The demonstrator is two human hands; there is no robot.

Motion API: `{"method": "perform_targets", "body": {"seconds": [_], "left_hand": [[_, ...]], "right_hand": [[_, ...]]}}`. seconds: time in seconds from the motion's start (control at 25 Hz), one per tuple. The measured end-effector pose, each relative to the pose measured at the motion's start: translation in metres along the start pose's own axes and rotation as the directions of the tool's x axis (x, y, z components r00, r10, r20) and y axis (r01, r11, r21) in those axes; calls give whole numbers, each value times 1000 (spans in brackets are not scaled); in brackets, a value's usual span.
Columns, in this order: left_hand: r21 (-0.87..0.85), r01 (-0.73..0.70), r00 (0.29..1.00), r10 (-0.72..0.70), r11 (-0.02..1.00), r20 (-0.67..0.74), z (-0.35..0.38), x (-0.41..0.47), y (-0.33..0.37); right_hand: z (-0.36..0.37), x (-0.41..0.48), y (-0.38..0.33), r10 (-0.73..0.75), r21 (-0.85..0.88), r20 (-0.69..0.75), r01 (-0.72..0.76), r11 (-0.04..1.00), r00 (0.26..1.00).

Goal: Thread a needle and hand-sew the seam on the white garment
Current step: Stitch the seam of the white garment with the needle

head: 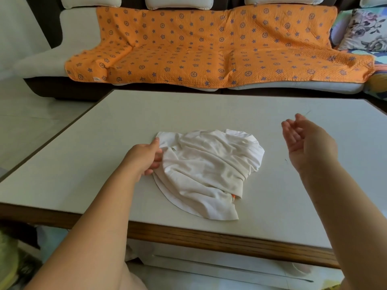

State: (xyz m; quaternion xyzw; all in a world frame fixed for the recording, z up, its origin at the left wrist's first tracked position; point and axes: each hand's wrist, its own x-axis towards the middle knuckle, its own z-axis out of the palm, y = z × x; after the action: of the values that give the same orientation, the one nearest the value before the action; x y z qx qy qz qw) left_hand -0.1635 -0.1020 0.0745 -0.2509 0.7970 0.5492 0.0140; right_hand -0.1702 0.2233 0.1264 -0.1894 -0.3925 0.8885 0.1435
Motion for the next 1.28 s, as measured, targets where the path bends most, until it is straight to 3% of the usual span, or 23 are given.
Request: {"method": "perform_targets", "body": {"seconds": [0.08, 0.16, 0.24, 0.36, 0.44, 0.52, 0.6, 0.68, 0.92, 1.04, 1.16, 1.28], "left_hand": [[70, -6, 999, 9, 998, -39, -2, 1, -4], [179, -16, 997, 30, 984, -74, -2, 2, -8], [230, 30, 999, -22, 973, -37, 0, 1, -11], [327, 33, 999, -36, 944, 4, 3, 1, -14], [190, 17, 999, -26, 982, 41, 3, -1, -10], [-198, 127, 985, -100, 972, 142, -1, -8, -2], [-443, 224, 959, -117, 868, 257, -9, -12, 3], [-569, 275, 940, -93, 775, 327, -14, -12, 4], [-742, 426, 904, -217, 518, 368, -11, -5, 0], [-666, 517, 856, -307, 538, 417, -9, -4, -8], [-628, 539, 840, -312, 561, 444, -9, -4, -14], [-635, 452, 889, -257, 627, 379, -7, -9, -10]], "right_hand": [[7, -6, 0, -108, -110, 49, 113, 987, 993], [13, -17, 11, -92, -378, 213, 169, 910, 973], [17, -30, 33, 3, -635, 365, 246, 732, 931], [21, -44, 62, 13, -802, 508, 467, 371, 861], [16, -45, 78, 57, -801, 597, 591, 93, 800], [9, -41, 90, 129, -744, 653, 664, -78, 747], [4, -36, 94, 156, -722, 667, 684, -106, 729], [4, -33, 94, 145, -722, 667, 682, -112, 730], [5, -28, 94, 191, -718, 632, 660, -221, 752], [7, -28, 86, 167, -724, 609, 629, -282, 776], [13, -36, 90, 48, -702, 694, 689, -181, 719], [16, -42, 101, 162, -666, 709, 727, -164, 686]]}}
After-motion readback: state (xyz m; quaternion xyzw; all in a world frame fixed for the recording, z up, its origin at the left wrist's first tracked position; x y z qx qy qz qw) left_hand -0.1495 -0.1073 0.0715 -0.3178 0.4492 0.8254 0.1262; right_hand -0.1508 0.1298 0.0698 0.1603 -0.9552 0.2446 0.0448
